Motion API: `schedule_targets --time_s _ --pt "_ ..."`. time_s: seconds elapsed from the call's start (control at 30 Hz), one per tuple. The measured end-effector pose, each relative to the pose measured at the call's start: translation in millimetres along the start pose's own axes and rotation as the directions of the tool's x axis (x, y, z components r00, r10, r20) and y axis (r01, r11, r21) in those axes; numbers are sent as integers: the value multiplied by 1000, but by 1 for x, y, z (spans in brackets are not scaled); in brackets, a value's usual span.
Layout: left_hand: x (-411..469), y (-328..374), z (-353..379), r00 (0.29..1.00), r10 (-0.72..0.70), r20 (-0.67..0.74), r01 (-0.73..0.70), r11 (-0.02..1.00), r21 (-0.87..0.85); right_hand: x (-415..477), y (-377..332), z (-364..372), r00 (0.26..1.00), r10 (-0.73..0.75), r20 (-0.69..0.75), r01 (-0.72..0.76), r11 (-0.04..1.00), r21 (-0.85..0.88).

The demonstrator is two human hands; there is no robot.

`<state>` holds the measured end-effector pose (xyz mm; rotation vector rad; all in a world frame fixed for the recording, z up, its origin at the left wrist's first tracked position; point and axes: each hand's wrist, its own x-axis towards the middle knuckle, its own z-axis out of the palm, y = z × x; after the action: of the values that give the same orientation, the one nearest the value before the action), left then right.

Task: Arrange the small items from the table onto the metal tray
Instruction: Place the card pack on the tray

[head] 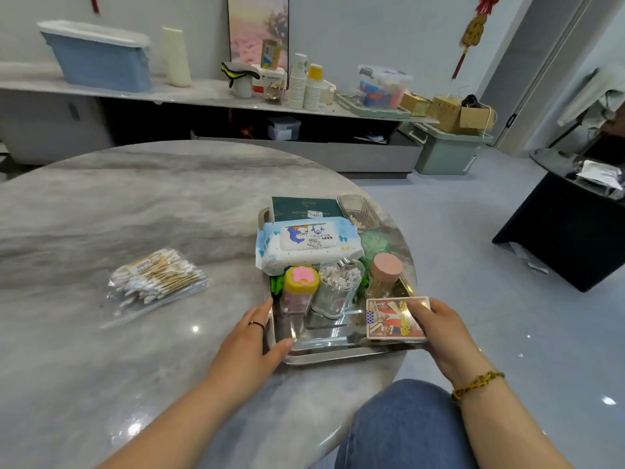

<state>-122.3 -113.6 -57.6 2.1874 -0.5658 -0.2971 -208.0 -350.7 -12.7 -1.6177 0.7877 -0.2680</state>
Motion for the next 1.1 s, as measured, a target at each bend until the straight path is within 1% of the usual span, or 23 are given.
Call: schedule_targets --time_s 0.1,0.2,0.3,0.43,0.57,0.67,0.7,0.8,0.83,0.87,0.97,1.0,1.1 --pt "8 1 7 999 -25 -27 26 998 52 10 5 3 1000 7 -21 -8 998 -68" --pt "13 2 12 999 -42 -28 44 994 95 19 3 8 999 -20 -31 12 974 -227" --pt "14 0 16 998 -62 -31 64 994 83 31 2 12 996 -83 -42 58 909 -413" --pt "15 -2 17 998 -48 -39 51 995 82 40 6 15 990 -120 -67 61 822 -566" --pt "14 -4 17 998 -49 -33 52 996 75 41 8 14 980 -194 -50 95 669 -737" --pt "14 -4 17 999 -46 -22 47 996 70 40 6 16 969 -247 -18 133 582 -802" --pt "13 -4 17 999 -45 -17 46 996 70 39 6 16 962 -272 -1 151 535 -831" --pt "13 -4 16 999 -45 -6 46 996 72 34 7 14 943 -318 96 199 310 -930" --pt "13 -4 16 999 -46 -5 46 996 71 32 8 13 943 -310 123 215 282 -935" --pt "13 -4 16 999 -48 -4 48 996 70 30 8 12 946 -290 147 234 294 -927" --pt "13 -4 16 999 -54 -1 54 996 70 27 7 13 953 -219 208 283 405 -870" --pt "13 -4 16 998 -56 -2 56 996 71 27 7 14 953 -204 224 291 413 -863" --pt "13 -3 15 998 -57 -3 57 995 76 28 7 14 952 -184 244 299 391 -870"
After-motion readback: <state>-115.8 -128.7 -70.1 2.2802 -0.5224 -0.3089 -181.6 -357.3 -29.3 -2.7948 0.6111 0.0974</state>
